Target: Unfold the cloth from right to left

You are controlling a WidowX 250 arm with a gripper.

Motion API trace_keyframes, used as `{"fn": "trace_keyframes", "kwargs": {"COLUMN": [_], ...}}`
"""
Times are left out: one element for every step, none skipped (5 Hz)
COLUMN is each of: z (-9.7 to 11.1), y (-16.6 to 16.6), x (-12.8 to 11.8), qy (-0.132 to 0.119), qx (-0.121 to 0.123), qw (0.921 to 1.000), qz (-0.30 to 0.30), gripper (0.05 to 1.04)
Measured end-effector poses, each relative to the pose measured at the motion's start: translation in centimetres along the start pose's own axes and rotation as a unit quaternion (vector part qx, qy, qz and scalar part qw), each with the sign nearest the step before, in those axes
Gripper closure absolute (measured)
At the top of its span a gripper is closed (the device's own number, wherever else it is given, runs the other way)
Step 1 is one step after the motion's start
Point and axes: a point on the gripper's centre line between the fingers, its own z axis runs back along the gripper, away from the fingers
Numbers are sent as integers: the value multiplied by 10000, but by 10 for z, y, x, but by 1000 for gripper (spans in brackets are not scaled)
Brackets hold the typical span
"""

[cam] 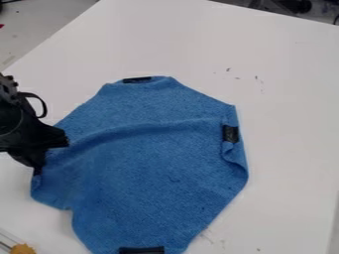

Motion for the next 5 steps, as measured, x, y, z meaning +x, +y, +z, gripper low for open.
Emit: {"fn": "trace_keyframes", "kwargs": {"z": [12, 20, 27, 27, 27], "y": [13, 16, 9, 9, 9], "x": [0, 12, 29, 29, 29], "qy": [123, 334, 427, 441, 441], "qx": [461, 655, 175, 153, 152], "qw": [9985, 9950, 9913, 9914, 9913], "qz": [-253, -672, -1236, -1221, -1228], "gripper": [629, 325, 94, 81, 84]}}
